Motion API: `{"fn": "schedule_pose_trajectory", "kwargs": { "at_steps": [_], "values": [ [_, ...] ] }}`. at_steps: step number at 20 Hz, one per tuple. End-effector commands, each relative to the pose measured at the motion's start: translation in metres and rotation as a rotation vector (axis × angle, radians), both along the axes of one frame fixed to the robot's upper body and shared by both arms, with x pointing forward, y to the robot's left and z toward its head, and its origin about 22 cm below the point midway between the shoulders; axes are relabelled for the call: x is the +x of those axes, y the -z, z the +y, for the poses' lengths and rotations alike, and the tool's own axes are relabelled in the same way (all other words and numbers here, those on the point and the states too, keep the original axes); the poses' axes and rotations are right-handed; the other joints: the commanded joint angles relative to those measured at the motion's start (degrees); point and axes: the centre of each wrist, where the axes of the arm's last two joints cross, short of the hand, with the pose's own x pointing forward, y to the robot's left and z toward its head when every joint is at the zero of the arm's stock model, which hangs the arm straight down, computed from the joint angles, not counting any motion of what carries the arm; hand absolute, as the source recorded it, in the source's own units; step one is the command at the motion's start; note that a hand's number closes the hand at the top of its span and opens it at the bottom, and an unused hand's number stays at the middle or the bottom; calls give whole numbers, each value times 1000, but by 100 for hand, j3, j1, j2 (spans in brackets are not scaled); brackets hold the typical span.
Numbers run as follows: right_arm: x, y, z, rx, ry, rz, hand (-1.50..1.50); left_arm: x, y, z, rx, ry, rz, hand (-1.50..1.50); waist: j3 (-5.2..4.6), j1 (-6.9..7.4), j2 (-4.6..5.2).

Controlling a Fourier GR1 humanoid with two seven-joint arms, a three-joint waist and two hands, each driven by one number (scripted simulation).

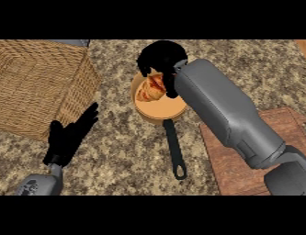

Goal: Pick the croissant from the cutting board and place it in the pot

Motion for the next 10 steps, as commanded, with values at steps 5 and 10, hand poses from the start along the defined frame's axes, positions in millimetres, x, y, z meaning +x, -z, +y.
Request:
{"fn": "schedule_pose_trajectory", "kwargs": {
  "at_steps": [5,10],
  "values": [
    [-7,30,12,162,-1,158,-150,-7,6,-6,-12,7,-13,0,9,20,4],
    [-3,14,-3,652,35,218,-150,6,-3,-21,4,12,-7,0,20,97,18]
  ]
}}
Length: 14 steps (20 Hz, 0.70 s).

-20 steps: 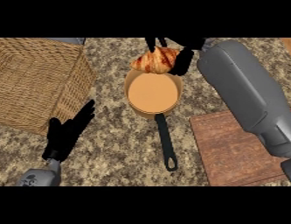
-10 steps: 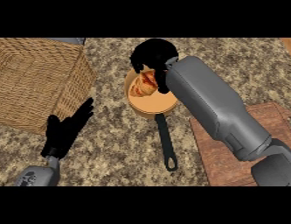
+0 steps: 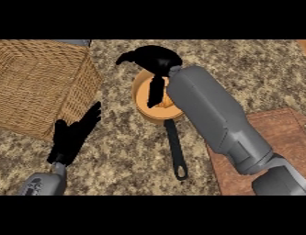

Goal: Pick the croissant from the cutting board and place it in the pot

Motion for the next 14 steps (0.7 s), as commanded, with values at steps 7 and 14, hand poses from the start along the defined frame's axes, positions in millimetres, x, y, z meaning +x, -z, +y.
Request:
{"fn": "schedule_pose_trajectory", "kwargs": {
  "at_steps": [7,14],
  "values": [
    [22,-42,-38,661,276,123,-150,-7,5,5,-6,-4,16,0,-3,-54,-10],
    [43,-77,-97,892,363,106,-150,-11,0,5,7,-6,-3,0,-3,-3,7]
  ]
}}
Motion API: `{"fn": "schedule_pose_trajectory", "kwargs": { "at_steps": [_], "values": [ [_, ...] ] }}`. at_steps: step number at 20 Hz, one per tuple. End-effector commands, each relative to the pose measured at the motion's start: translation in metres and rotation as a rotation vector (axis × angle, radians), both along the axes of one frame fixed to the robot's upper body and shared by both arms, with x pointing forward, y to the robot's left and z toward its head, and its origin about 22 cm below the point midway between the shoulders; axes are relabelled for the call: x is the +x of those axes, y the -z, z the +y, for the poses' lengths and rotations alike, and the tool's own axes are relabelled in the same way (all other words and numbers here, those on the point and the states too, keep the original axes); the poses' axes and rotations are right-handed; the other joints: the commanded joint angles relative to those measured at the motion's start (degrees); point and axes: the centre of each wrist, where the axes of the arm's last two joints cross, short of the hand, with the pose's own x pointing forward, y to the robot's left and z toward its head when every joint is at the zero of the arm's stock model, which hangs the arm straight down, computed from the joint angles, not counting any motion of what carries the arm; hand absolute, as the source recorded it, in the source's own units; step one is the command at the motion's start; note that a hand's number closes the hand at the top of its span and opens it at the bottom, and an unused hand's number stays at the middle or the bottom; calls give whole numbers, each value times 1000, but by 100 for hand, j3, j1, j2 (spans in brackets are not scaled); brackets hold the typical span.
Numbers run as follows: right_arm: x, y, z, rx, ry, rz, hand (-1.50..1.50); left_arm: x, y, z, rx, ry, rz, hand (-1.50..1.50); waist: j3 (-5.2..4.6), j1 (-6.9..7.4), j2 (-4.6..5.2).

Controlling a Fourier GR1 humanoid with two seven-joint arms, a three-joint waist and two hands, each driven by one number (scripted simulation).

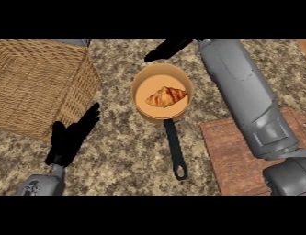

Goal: Pick the croissant from the cutting board and place it in the pot

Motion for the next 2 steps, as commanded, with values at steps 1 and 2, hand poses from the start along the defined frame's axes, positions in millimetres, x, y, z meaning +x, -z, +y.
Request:
{"fn": "schedule_pose_trajectory", "kwargs": {
  "at_steps": [1,2],
  "values": [
    [13,-17,-41,131,40,9,-150,2,-2,-4,4,16,-3,0,-1,20,22],
    [13,-10,-48,158,48,18,-150,-13,-3,-7,-1,7,-10,0,1,28,-4]
  ]
}}
